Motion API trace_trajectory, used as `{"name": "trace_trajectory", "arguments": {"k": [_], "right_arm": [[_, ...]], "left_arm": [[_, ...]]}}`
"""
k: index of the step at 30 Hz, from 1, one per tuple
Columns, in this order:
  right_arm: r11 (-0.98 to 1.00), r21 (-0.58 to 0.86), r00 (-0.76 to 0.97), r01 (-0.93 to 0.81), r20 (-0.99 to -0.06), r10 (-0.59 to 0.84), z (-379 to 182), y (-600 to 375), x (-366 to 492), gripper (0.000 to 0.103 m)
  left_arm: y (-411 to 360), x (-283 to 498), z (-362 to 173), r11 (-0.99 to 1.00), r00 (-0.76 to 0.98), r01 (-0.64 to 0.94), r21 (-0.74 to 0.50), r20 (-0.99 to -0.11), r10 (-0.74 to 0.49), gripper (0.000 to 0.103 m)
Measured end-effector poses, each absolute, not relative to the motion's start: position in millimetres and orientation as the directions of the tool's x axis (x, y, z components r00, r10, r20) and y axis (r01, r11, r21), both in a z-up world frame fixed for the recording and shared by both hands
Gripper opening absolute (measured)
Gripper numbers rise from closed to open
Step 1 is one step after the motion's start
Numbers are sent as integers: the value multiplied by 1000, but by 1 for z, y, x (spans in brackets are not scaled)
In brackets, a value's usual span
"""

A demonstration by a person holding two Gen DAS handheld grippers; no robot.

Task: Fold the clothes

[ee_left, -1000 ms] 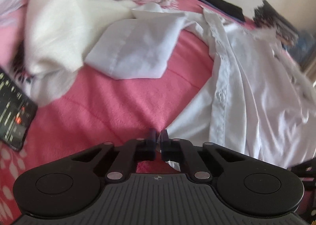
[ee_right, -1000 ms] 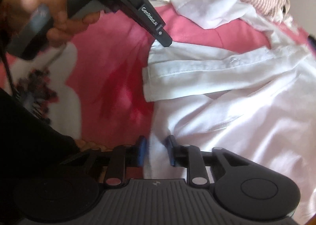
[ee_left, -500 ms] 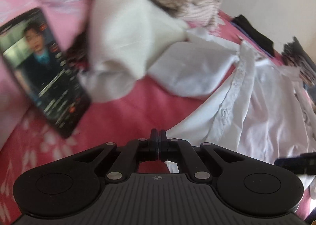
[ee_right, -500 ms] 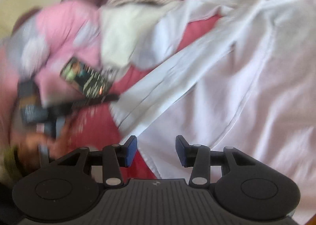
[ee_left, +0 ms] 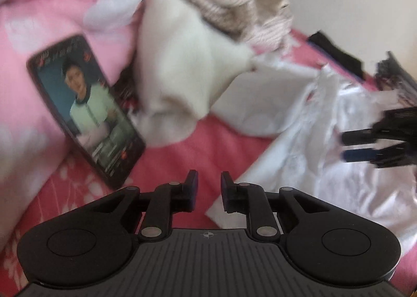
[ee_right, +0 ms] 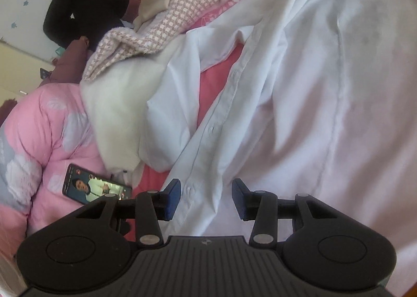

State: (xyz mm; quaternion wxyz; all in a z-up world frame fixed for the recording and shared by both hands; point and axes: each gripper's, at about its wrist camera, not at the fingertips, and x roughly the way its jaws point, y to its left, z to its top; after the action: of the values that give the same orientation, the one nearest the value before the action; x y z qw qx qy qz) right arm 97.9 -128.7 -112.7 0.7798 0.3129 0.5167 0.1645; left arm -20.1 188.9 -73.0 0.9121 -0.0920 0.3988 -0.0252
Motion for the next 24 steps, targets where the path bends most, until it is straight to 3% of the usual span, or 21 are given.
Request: {"name": "trace_trajectory", "arguments": {"k": [3, 7, 19, 24], "right_arm": [[740, 667, 399, 82, -703, 589, -118, -127, 96, 46], [716, 691, 390, 98, -688, 611, -122, -130, 85, 46], [659, 745, 395, 103, -638, 661, -119, -115, 95, 46], [641, 762, 388, 90, -620, 682, -117, -102, 107, 46]], "left_arm": [[176, -25, -72, 970, 651, 86, -227, -725, -227, 18], [150, -23, -84, 967, 602, 172, -188, -757, -255, 18], [130, -19, -109, 971, 561, 207, -118, -799, -216, 18], [126, -21, -112, 970, 553, 225, -94, -807, -206, 31]]}}
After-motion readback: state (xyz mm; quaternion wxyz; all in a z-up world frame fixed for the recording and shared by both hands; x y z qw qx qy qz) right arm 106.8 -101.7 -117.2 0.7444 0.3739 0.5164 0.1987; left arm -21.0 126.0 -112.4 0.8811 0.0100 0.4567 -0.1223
